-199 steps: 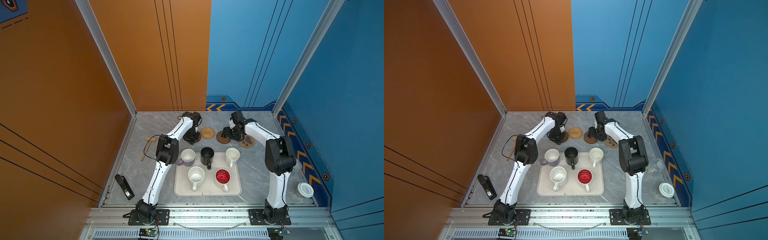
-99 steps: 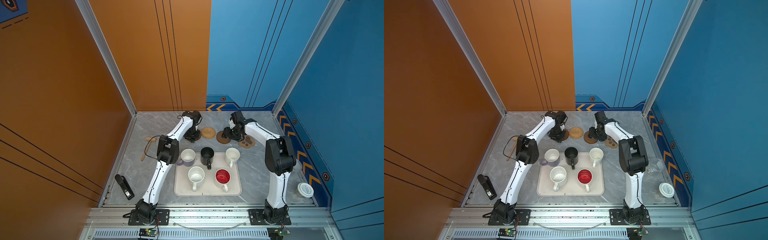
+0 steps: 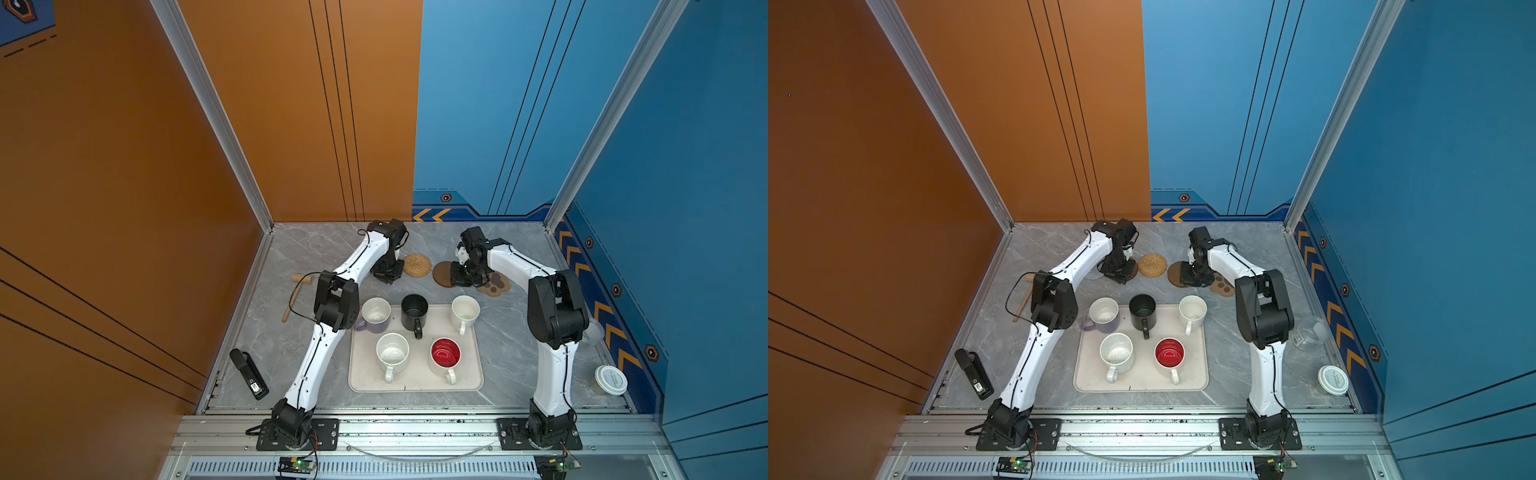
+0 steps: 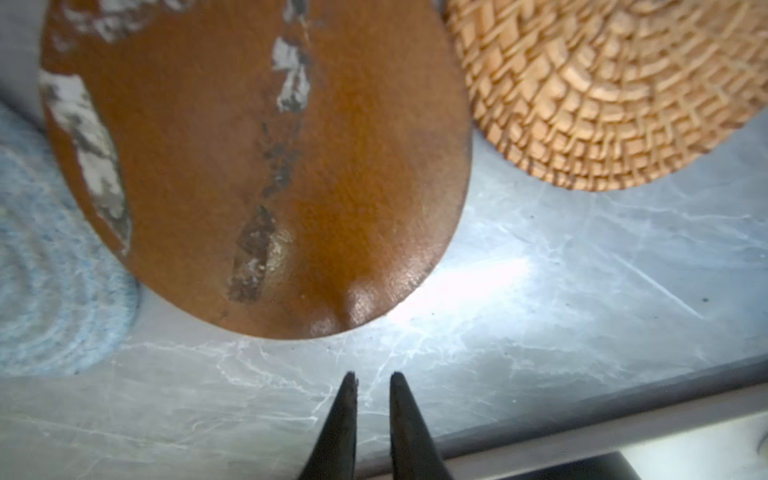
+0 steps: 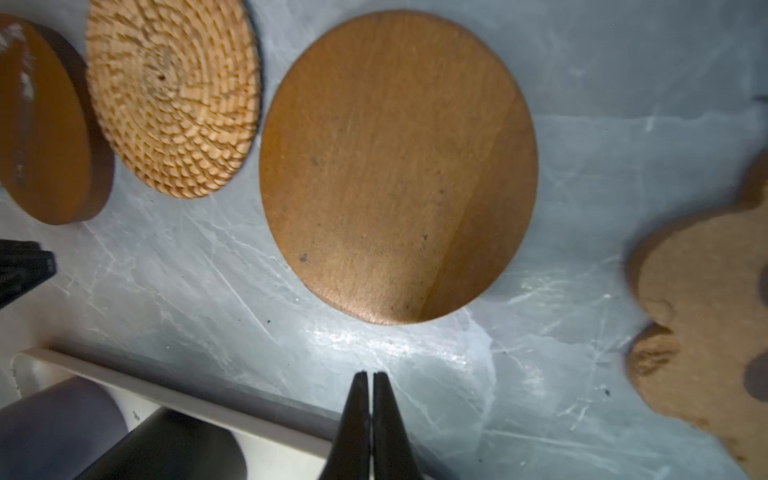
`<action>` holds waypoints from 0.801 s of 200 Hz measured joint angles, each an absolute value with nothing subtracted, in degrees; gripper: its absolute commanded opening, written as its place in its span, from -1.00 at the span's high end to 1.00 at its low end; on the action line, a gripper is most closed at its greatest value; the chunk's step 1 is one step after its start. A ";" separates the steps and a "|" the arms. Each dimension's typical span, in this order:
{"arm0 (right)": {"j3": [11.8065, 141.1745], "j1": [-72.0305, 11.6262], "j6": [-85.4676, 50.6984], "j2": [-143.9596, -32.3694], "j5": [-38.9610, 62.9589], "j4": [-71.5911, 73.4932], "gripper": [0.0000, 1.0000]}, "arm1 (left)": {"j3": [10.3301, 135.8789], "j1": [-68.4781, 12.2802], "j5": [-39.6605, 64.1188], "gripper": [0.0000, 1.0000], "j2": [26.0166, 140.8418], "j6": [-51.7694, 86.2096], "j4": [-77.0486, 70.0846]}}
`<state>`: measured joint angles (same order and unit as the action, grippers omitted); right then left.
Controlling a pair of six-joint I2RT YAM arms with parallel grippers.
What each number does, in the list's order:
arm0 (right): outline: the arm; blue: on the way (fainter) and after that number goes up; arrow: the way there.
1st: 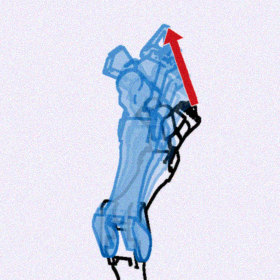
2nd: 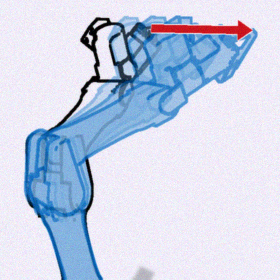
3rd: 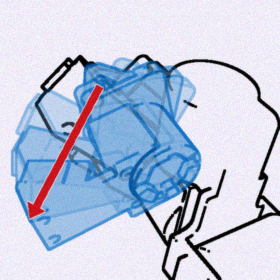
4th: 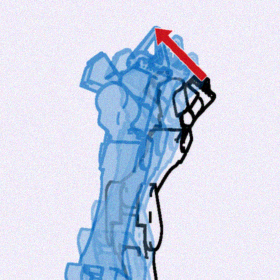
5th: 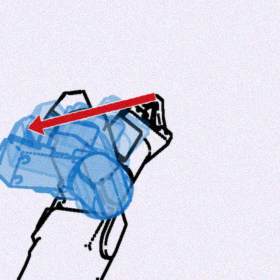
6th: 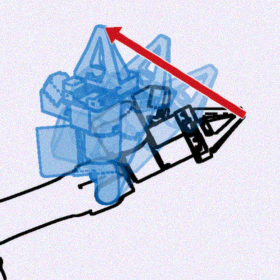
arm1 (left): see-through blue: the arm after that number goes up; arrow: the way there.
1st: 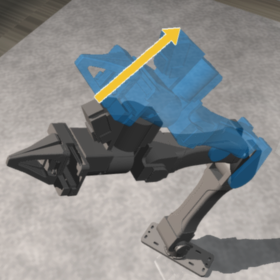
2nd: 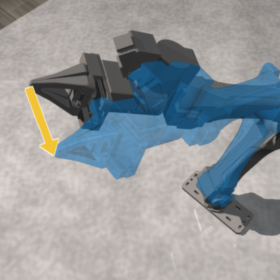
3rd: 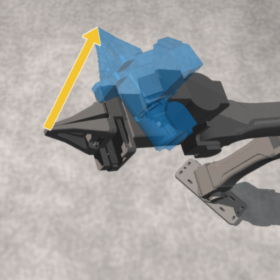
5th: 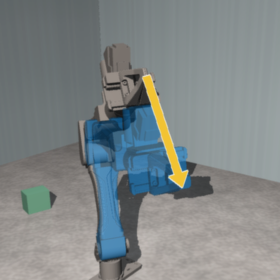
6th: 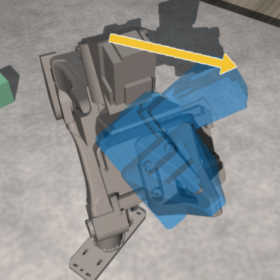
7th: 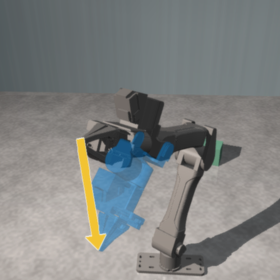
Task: Place cups on coasters
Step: Move the coaster to the top-center of the table.
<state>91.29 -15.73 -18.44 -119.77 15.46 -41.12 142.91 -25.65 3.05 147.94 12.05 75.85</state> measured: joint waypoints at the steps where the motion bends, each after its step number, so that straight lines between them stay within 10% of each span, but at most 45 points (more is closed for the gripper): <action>1: 91.29 -15.73 -18.46 -119.92 15.49 -41.19 0.95 | 142.91 -25.67 3.05 0.64 147.94 12.05 75.85; 160: 97.58 -15.70 -18.50 -126.45 15.77 -43.46 1.00 | 140.62 -26.59 3.01 0.64 145.60 12.08 75.88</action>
